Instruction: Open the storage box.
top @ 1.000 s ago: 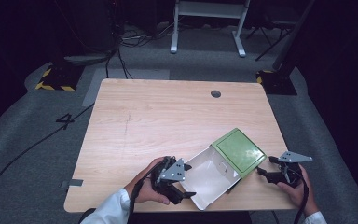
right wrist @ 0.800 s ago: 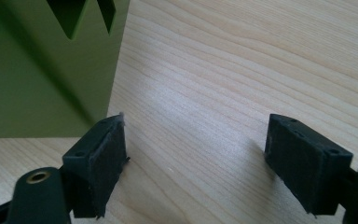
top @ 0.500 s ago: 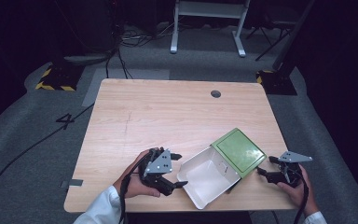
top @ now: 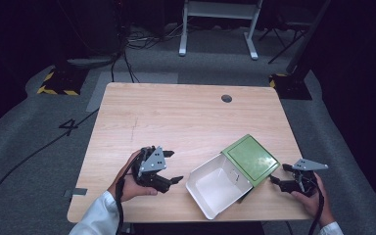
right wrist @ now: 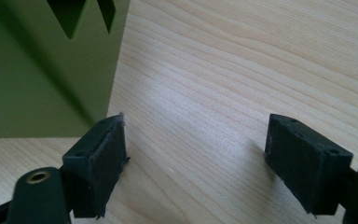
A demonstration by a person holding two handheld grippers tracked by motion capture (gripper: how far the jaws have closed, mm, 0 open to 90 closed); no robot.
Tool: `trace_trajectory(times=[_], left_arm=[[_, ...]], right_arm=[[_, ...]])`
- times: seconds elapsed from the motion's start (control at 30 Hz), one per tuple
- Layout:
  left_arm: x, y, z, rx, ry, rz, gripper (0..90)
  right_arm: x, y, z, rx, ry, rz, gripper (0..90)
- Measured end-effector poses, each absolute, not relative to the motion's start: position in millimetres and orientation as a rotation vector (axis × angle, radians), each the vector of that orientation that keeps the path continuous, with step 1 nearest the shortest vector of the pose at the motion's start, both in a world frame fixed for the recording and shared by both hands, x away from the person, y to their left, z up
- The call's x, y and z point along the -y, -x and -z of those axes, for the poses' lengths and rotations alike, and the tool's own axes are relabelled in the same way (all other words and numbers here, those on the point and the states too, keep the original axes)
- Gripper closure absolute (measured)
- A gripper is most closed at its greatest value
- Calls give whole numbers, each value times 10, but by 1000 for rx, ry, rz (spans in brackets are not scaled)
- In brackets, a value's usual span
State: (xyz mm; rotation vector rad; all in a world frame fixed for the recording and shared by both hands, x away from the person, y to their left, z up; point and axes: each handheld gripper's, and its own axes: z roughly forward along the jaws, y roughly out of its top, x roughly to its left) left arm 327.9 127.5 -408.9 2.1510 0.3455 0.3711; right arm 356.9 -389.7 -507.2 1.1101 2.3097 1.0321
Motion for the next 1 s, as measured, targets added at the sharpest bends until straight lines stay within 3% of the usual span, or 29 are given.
trace_trajectory(times=[0.5, 1.0], left_arm=[[-1715, -3453, 4369, -587, -2223, -496, 205], [-2085, -3568, 4722, -774, -2306, -462, 214]], right_arm=[[3894, -3566, 5072, -2308, -1107, -1031, 206], [3895, -3564, 5072, -2311, -1106, -1033, 206]])
